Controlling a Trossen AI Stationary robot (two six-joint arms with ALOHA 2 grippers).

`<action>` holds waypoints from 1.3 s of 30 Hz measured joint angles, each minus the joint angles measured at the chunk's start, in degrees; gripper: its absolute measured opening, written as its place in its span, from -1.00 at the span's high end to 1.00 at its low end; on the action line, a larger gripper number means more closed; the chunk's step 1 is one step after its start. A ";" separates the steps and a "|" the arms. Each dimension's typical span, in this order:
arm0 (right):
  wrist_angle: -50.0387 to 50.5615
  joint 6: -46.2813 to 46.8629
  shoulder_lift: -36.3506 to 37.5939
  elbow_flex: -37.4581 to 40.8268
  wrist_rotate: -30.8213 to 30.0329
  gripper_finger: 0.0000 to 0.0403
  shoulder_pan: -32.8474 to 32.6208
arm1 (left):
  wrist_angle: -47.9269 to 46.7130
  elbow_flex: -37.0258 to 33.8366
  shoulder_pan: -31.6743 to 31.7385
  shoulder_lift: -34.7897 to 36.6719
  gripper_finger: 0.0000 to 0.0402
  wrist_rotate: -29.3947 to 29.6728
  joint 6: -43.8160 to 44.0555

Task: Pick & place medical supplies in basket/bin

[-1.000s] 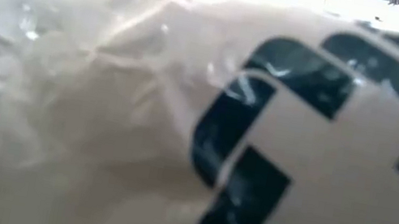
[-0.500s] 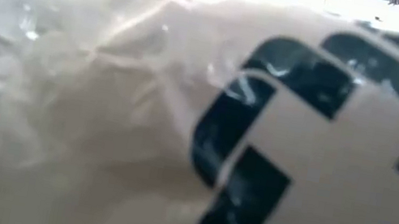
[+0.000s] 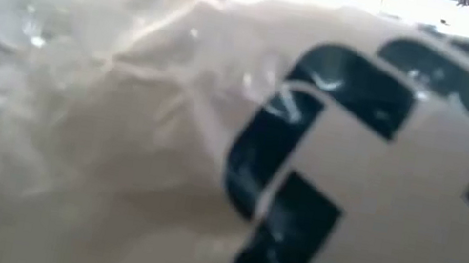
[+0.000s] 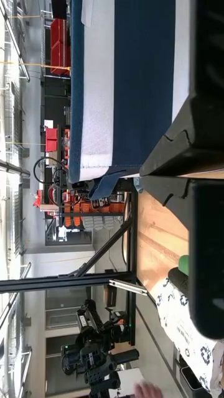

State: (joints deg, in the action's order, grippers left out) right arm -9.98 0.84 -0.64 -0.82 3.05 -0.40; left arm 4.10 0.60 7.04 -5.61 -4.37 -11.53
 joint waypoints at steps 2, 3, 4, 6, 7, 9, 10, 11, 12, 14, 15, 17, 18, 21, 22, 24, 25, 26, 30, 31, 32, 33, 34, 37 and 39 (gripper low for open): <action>-0.01 0.00 -0.02 -0.02 -0.01 1.00 -0.02 | 0.00 0.00 -0.02 -0.01 0.74 -0.02 -0.02; -0.01 0.00 -0.01 -0.01 -0.01 1.00 -0.02 | 0.01 0.01 0.00 0.00 0.74 -0.02 0.00; -0.02 0.00 -0.02 -0.02 0.00 1.00 -0.01 | 0.00 0.00 -0.02 0.00 0.74 -0.02 0.00; 0.00 0.00 -0.02 -0.02 -0.02 1.00 0.00 | 0.00 0.00 -0.02 -0.01 0.74 -0.02 -0.02; -0.02 0.00 -0.02 -0.02 0.00 1.00 -0.02 | 0.00 0.00 -0.01 -0.02 0.74 -0.02 -0.02; 0.00 0.00 -0.01 -0.02 -0.01 1.00 -0.02 | 0.00 0.00 -0.02 0.00 0.74 -0.02 0.00; -0.01 0.00 -0.02 0.00 -0.01 1.00 -0.01 | 0.00 0.00 0.00 -0.01 0.74 -0.01 0.00; -0.01 0.00 -0.01 -0.01 -0.02 1.00 -0.02 | 0.00 0.01 0.00 -0.01 0.74 -0.01 -0.01; -0.02 -0.01 0.00 -0.02 -0.01 1.00 -0.02 | 0.01 0.00 -0.01 -0.01 0.74 -0.01 -0.01; -0.02 0.00 -0.02 -0.02 -0.02 1.00 -0.01 | 0.01 0.00 -0.01 0.00 0.74 -0.02 -0.02; -0.01 -0.01 -0.01 -0.02 -0.02 1.00 -0.02 | 0.00 0.02 -0.01 -0.02 0.74 0.00 -0.02; 0.00 0.00 -0.02 0.00 0.00 1.00 -0.02 | 0.00 0.00 0.00 -0.01 0.74 0.00 -0.02; 0.00 -0.01 -0.01 -0.01 -0.01 1.00 -0.02 | 0.01 0.00 0.01 -0.01 0.74 -0.02 0.00; -0.01 0.00 -0.01 -0.01 -0.01 1.00 -0.01 | 0.15 0.00 0.00 -0.02 0.74 -0.06 0.01; 0.00 0.00 -0.02 0.00 -0.02 1.00 -0.02 | 0.19 0.00 -0.01 -0.02 0.74 -0.06 0.00; -0.02 0.00 -0.02 0.00 0.00 1.00 -0.02 | 0.40 0.00 0.00 -0.02 0.74 -0.06 0.00; 0.00 -0.02 -0.02 0.00 0.00 1.00 -0.02 | 0.47 0.00 0.00 -0.01 0.74 -0.06 0.00; 0.00 -0.01 -0.02 -0.01 -0.01 1.00 -0.02 | 0.47 0.00 -0.02 0.00 0.74 -0.06 0.00; 0.00 0.00 -0.01 -0.02 -0.02 1.00 -0.02 | 0.46 0.00 -0.02 0.00 0.74 -0.08 0.00; -0.02 0.00 -0.02 0.00 -0.02 1.00 0.00 | 0.46 0.00 0.01 -0.02 0.74 -0.08 0.00; -0.02 0.00 -0.02 -0.02 -0.02 1.00 -0.02 | 0.46 0.00 0.00 -0.02 0.74 -0.08 0.00; 0.00 0.00 -0.02 -0.01 -0.01 1.00 -0.02 | 0.46 0.00 -0.01 -0.01 0.74 -0.08 0.05; -0.01 0.00 -0.02 0.00 0.00 1.00 -0.02 | 0.46 0.00 0.01 0.00 0.74 -0.10 0.22; 0.00 0.00 -0.02 0.00 -0.01 1.00 -0.02 | 0.46 0.00 0.00 0.00 0.74 -0.10 1.78; 0.00 0.00 -0.02 0.00 -0.01 1.00 -0.01 | 0.46 0.00 -0.01 -0.02 0.74 -0.12 1.80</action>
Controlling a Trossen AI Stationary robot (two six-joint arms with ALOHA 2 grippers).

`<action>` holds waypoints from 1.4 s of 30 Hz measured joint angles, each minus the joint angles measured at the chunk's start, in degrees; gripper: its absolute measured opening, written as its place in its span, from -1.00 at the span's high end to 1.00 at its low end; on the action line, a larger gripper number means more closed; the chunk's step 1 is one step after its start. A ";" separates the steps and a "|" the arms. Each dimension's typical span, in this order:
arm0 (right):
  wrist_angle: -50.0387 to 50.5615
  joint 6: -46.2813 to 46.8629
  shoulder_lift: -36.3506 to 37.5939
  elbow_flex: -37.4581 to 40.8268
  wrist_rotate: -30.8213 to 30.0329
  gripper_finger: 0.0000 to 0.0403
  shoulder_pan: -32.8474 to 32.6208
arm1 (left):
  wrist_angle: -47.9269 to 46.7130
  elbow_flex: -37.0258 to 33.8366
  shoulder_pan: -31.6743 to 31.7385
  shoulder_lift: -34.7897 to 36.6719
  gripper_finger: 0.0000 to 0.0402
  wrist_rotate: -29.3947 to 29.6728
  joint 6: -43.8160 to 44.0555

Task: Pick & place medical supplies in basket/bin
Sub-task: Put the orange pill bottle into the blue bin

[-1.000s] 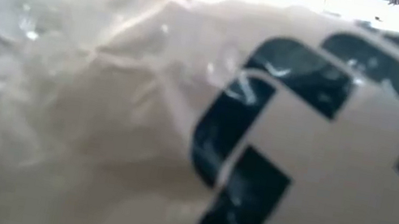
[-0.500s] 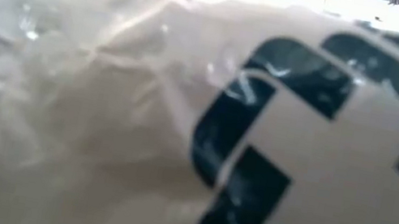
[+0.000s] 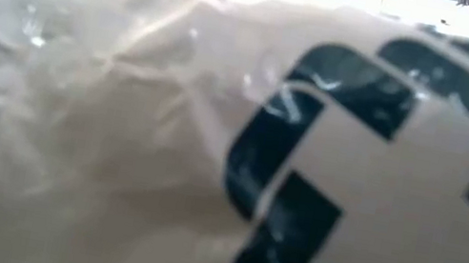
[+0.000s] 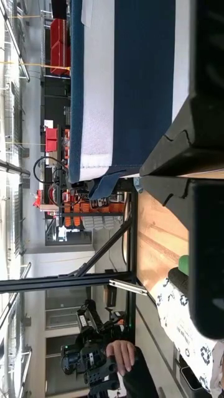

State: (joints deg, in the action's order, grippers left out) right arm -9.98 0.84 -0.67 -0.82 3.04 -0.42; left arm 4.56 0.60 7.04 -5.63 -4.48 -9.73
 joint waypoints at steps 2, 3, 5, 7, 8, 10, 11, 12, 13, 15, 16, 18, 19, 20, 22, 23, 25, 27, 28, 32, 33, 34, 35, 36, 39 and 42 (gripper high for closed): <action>-0.01 0.00 0.00 0.00 0.01 1.00 -0.01 | 0.00 0.00 -0.01 0.00 0.74 0.01 0.43; -0.03 0.00 0.00 -0.02 -0.01 1.00 -0.01 | 0.00 0.00 0.01 0.00 0.74 0.01 0.94; -0.89 -0.41 0.00 -0.01 -0.10 1.00 0.00 | 0.64 0.00 -0.01 0.00 0.74 0.03 1.83; -3.70 -2.47 -0.02 0.00 -0.14 1.00 -0.01 | 1.86 0.00 0.00 0.02 0.74 0.02 2.73; -5.38 -3.36 -0.02 0.00 0.03 1.00 0.01 | 2.16 0.00 0.01 0.02 0.74 0.02 2.96; -9.51 -4.45 -0.02 -0.01 0.07 1.00 -0.05 | 2.94 0.00 -0.01 0.00 0.74 0.03 3.05; -11.76 -5.01 -0.02 -0.20 0.10 1.00 -0.05 | 3.39 0.00 0.00 0.02 0.74 0.03 3.05; -13.43 -5.64 0.00 -0.62 0.10 1.00 -0.05 | 3.52 0.00 0.01 0.02 0.74 0.03 3.09; -14.04 -6.09 0.02 -1.28 0.12 1.00 -0.05 | 3.43 0.00 0.01 0.00 0.74 0.03 3.12; -13.79 -6.55 -0.39 -2.97 0.21 1.00 -0.07 | 3.52 0.00 0.00 0.02 0.74 0.04 3.23; -13.51 -6.97 -1.11 -3.52 0.22 1.00 -0.07 | 3.50 0.00 0.00 0.02 0.74 0.03 3.23; -12.99 -8.11 -3.51 -5.68 0.18 1.00 -0.54 | 3.42 0.00 0.00 0.01 0.74 0.03 3.23; -13.44 -8.86 -5.00 -7.04 0.15 1.00 -1.01 | 3.47 0.00 0.00 0.02 0.74 0.04 3.23; -13.89 -9.45 -6.89 -8.56 0.11 1.00 -1.56 | 3.45 0.00 0.00 0.02 0.74 0.04 3.23; -13.74 -10.50 -11.95 -11.87 0.09 1.00 -2.92 | 3.44 0.00 0.00 0.02 0.74 0.06 3.21; -13.25 -10.86 -14.71 -13.60 0.05 1.00 -3.67 | 3.45 0.00 0.00 0.02 0.74 0.08 3.21; -13.26 -11.86 -20.44 -17.76 -0.28 1.00 -5.38 | 3.43 0.00 -0.01 0.02 0.74 0.36 2.92; -13.42 -12.51 -26.08 -22.16 -2.71 1.00 -7.22 | 3.44 0.00 -0.01 0.02 0.74 0.53 2.37; -13.26 -12.91 -28.98 -24.58 -4.31 1.00 -8.22 | 3.43 0.00 -0.01 0.02 0.74 0.52 2.35; -8.01 -18.17 -40.21 -35.33 -9.68 0.98 -13.07 | 3.41 0.00 0.01 0.02 0.74 0.52 2.42; -6.31 -19.23 -43.02 -38.30 -11.23 0.97 -14.36 | 3.41 0.00 -0.01 0.02 0.75 0.52 2.59; -4.49 -20.08 -45.78 -41.16 -13.11 0.95 -15.56 | 3.41 0.00 -0.01 0.02 0.75 0.53 2.74; -2.23 -20.77 -48.42 -44.17 -15.08 0.93 -16.59 | 3.41 0.00 0.01 0.02 0.75 0.54 2.82; 0.29 -21.05 -51.15 -47.23 -17.04 0.90 -17.38 | 3.41 0.00 -0.01 0.02 0.75 0.54 2.98; 9.68 -19.79 -58.95 -56.20 -22.10 0.84 -18.80 | 3.41 0.00 -0.01 0.02 0.75 0.54 4.00; 17.50 -18.36 -65.94 -63.74 -22.50 0.80 -19.22 | 3.41 0.00 0.00 0.02 0.75 0.56 4.28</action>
State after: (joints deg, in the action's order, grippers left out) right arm 7.52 -17.52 -66.61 -64.56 -19.46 -19.64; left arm 7.97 0.60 7.03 -5.61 -3.92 -5.45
